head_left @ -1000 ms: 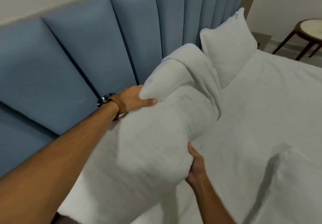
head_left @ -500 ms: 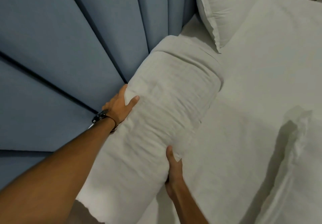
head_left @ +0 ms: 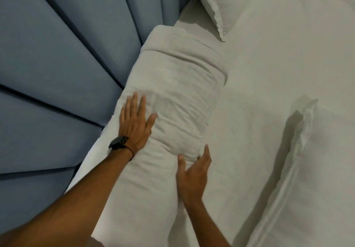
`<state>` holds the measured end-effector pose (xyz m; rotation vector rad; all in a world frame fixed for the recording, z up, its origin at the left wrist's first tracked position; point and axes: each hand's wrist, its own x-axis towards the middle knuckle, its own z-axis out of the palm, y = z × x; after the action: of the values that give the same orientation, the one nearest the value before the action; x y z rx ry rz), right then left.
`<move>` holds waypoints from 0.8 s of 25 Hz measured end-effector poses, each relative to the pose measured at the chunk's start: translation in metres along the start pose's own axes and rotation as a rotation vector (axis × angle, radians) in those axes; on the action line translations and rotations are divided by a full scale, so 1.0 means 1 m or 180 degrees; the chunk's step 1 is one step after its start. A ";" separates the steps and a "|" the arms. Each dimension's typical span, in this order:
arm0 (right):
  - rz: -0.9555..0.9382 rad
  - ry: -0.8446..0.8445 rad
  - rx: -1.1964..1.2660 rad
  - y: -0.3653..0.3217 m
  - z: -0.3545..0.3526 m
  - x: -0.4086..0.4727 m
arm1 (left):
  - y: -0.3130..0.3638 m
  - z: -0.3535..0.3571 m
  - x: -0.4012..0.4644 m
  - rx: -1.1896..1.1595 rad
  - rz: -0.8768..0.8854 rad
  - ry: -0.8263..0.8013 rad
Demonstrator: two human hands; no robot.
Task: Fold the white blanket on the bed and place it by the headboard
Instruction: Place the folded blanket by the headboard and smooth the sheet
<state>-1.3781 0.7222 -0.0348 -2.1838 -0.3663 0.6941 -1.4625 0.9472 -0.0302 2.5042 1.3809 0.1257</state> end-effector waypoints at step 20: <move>-0.0429 0.1133 -0.2303 0.147 -0.349 0.039 | 0.338 0.098 -0.167 -0.1471 0.0937 -0.2093</move>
<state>-1.1368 0.4335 0.0236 -2.8585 -0.6386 0.0743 -1.2567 0.6166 -0.0187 2.0589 0.6305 -0.2693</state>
